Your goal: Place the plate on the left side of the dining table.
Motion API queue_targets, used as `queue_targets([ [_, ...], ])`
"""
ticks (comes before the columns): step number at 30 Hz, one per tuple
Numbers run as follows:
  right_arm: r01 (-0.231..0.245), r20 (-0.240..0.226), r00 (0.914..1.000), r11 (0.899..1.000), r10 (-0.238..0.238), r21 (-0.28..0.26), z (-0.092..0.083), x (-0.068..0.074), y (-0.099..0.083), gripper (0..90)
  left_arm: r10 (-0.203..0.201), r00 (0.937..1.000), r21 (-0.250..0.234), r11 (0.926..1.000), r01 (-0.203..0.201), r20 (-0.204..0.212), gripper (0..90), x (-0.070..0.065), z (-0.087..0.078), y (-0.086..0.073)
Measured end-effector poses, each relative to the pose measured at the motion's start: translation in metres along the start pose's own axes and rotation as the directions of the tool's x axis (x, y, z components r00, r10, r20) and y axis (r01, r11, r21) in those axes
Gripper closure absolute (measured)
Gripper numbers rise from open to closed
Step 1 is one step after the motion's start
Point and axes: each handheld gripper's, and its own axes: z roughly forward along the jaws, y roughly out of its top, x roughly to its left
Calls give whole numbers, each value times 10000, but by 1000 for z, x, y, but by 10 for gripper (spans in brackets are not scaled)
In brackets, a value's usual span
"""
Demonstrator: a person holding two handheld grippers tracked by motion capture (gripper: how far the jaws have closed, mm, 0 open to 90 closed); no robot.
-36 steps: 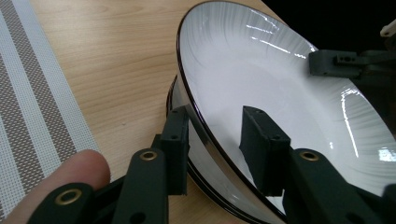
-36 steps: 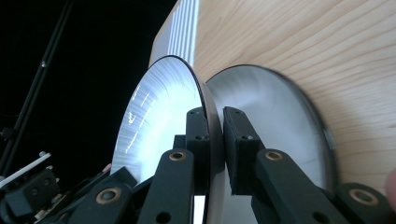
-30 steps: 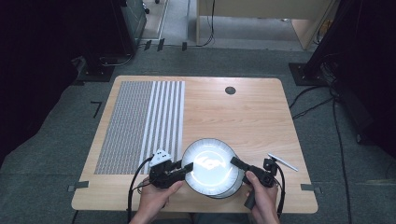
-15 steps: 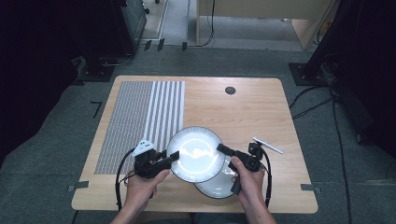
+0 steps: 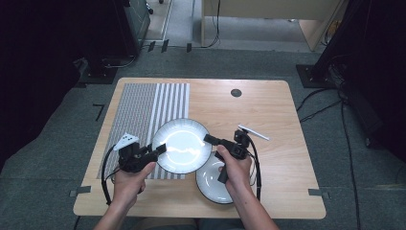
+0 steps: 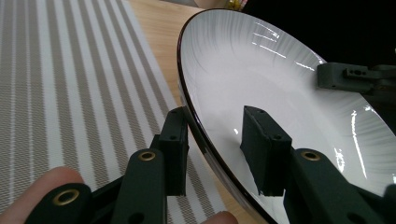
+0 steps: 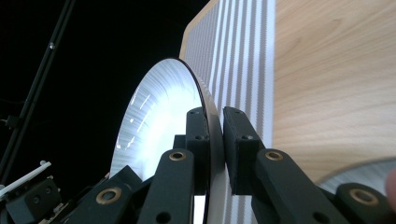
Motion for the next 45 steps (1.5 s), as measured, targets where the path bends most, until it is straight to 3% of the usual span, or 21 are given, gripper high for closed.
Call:
queue_targets([
  [9, 63, -4, 10000, 9997, -63, 228, 39, 12, 1, 820, -101, 9977, 53, 9999, 105, -672, 617, 27, -6, 7],
  [10, 91, 23, 10000, 9996, -92, 255, 49, 13, 0, 820, -190, 9962, 65, 9998, 196, -850, 617, 34, -6, 8],
  [20, 216, 230, 9995, 9986, -227, 488, 88, 27, 1, 821, -549, 9907, -62, 9985, 546, -1244, 617, 65, -9, 14],
  [29, 328, 383, 9986, 9975, -353, 633, 115, 34, 8, 822, -629, 9869, -10, 9980, 634, -1485, 619, 89, -4, 23],
  [33, 543, 459, 9973, 9961, -576, 692, 132, 35, 10, 824, -607, 9792, -5, 9981, 617, -1937, 617, 99, 1, 26],
  [39, 695, 617, 9954, 9951, -738, 704, 147, 34, 11, 826, -598, 9736, 109, 9979, 638, -2204, 617, 111, 8, 27],
  [45, 888, 977, 9905, 9928, -966, 808, 166, 30, 9, 834, -797, 9617, 211, 9959, 882, -2623, 630, 125, 18, 27],
])
